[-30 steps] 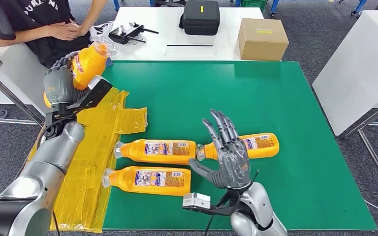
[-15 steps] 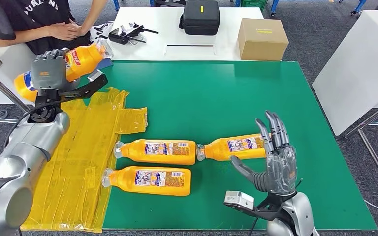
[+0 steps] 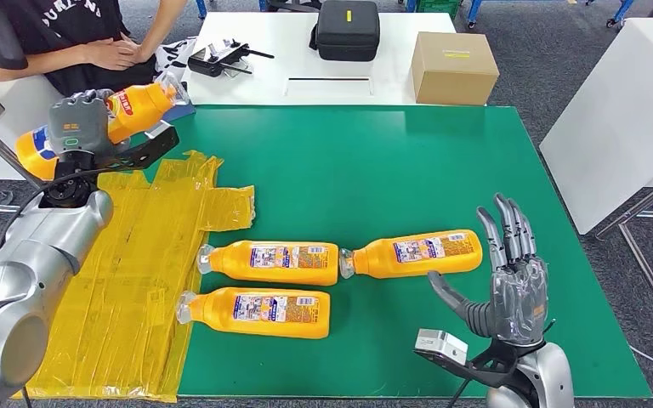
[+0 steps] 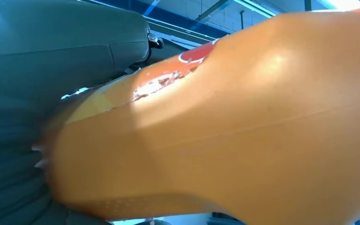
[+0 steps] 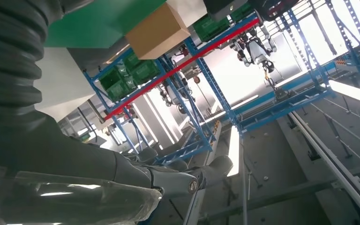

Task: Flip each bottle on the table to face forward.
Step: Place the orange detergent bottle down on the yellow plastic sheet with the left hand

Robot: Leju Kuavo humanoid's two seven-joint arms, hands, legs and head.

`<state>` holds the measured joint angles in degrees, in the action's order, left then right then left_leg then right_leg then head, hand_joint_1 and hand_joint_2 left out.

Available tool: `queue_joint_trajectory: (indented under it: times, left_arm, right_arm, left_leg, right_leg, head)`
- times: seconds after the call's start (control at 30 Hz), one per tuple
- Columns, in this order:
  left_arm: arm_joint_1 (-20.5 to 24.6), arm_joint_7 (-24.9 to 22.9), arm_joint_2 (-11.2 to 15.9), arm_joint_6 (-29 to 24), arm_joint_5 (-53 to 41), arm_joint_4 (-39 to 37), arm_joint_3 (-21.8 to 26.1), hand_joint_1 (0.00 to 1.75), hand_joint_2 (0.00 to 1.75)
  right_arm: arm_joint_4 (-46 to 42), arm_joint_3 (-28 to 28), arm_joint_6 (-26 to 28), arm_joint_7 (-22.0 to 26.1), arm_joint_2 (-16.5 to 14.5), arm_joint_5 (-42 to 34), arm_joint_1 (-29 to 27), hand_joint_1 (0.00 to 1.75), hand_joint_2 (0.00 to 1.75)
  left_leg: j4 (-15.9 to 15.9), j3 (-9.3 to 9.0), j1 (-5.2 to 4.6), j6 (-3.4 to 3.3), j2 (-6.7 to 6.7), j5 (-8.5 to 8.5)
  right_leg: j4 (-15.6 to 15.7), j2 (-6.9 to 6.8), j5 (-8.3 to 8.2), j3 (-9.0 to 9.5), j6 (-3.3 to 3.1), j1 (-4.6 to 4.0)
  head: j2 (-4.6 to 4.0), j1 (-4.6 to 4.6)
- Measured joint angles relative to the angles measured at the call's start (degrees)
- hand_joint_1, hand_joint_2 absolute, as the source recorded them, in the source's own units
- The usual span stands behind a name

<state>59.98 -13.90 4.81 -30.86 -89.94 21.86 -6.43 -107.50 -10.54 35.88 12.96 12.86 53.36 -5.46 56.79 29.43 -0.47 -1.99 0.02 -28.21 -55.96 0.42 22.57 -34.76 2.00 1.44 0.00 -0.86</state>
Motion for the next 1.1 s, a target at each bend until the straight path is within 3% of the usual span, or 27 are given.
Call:
queue_joint_trajectory:
  times: [0.03,0.27,0.5,0.8,0.93,1.1]
  left_arm:
    - [0.01,-0.01,0.00,0.02,0.00,-0.01,0.00,0.00,1.75]
    - [0.07,1.19,0.26,1.16,0.48,-0.03,0.24,0.00,1.75]
    - [-0.05,5.75,-0.02,1.62,2.51,-0.09,1.70,0.00,1.75]
    - [-1.05,9.11,-2.49,2.91,4.87,-0.11,3.28,0.00,1.75]
    - [-1.04,11.07,-3.23,3.58,6.30,-0.11,4.23,0.00,1.75]
    - [-0.99,13.10,-4.01,3.76,8.20,-0.11,5.23,0.00,1.75]
  right_arm:
    - [-0.03,0.09,-0.12,-0.04,0.03,0.03,-0.02,0.00,1.75]
    - [-0.16,3.95,-7.65,-1.60,2.07,-2.10,-0.82,0.00,1.75]
    - [2.03,11.76,-19.49,-4.63,8.63,0.35,1.30,0.00,1.75]
    - [4.82,17.11,-27.51,-5.57,14.78,-1.07,4.40,0.00,1.75]
    - [6.16,17.91,-33.13,-6.05,17.64,-4.55,5.85,0.00,1.75]
    - [10.31,19.14,-42.76,-4.74,24.52,-12.00,11.84,0.00,1.75]
  left_leg:
    - [0.00,0.00,0.00,0.00,0.00,0.00]
    - [0.00,0.01,0.00,0.00,-0.01,0.00]
    - [0.02,-0.02,-0.09,-0.01,-0.01,0.00]
    - [0.03,0.01,-0.09,-0.01,-0.04,-0.01]
    - [0.03,-0.01,-0.09,-0.02,-0.03,-0.01]
    - [0.03,0.02,-0.10,-0.02,0.04,0.00]
  right_leg:
    - [0.00,0.00,0.00,0.00,0.00,0.00]
    - [0.01,-0.02,0.00,0.00,0.00,0.02]
    - [0.03,-0.02,-0.01,0.01,0.02,0.05]
    - [0.03,-0.04,-0.02,0.00,0.03,0.05]
    - [0.03,-0.03,-0.02,0.00,0.03,0.04]
    - [0.02,0.03,-0.11,0.01,0.15,0.15]
  head:
    - [0.00,-0.01]
    - [0.00,0.00]
    - [0.00,0.00]
    - [0.00,0.00]
    - [0.00,0.02]
    - [0.00,0.02]
